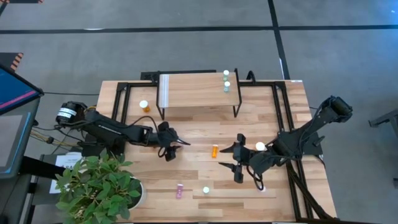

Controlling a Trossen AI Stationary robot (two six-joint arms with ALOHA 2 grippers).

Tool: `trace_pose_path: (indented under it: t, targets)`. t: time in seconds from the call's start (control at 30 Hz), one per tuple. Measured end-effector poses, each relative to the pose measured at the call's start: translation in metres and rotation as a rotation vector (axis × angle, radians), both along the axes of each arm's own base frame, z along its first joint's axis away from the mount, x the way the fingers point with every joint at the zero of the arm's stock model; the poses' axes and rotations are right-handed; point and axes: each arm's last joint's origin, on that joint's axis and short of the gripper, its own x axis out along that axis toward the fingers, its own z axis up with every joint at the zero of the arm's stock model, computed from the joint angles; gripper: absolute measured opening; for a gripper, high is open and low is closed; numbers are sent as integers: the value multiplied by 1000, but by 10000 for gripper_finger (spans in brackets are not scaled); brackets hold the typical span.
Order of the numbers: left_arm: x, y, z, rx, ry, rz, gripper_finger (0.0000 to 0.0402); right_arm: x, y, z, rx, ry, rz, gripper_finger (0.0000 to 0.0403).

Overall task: Pick and place medicine bottles onto shelf by color
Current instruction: Put the top small pink pill bottle on the shelf

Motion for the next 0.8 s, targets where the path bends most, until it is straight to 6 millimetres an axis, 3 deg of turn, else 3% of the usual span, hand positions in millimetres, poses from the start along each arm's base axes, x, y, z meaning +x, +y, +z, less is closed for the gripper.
trace_pose_path:
  t: [0.13,0.47,0.8]
  targets:
    - [-5,2,-8,-18,-18,11,229,0,0,0,0,-1,0,244]
    - [-1,0,-4,-29,-80,-34,224,2,-3,0,0,-1,-14,244]
    - [-1,0,-4,-29,-80,-33,134,2,-3,0,0,-1,-14,244]
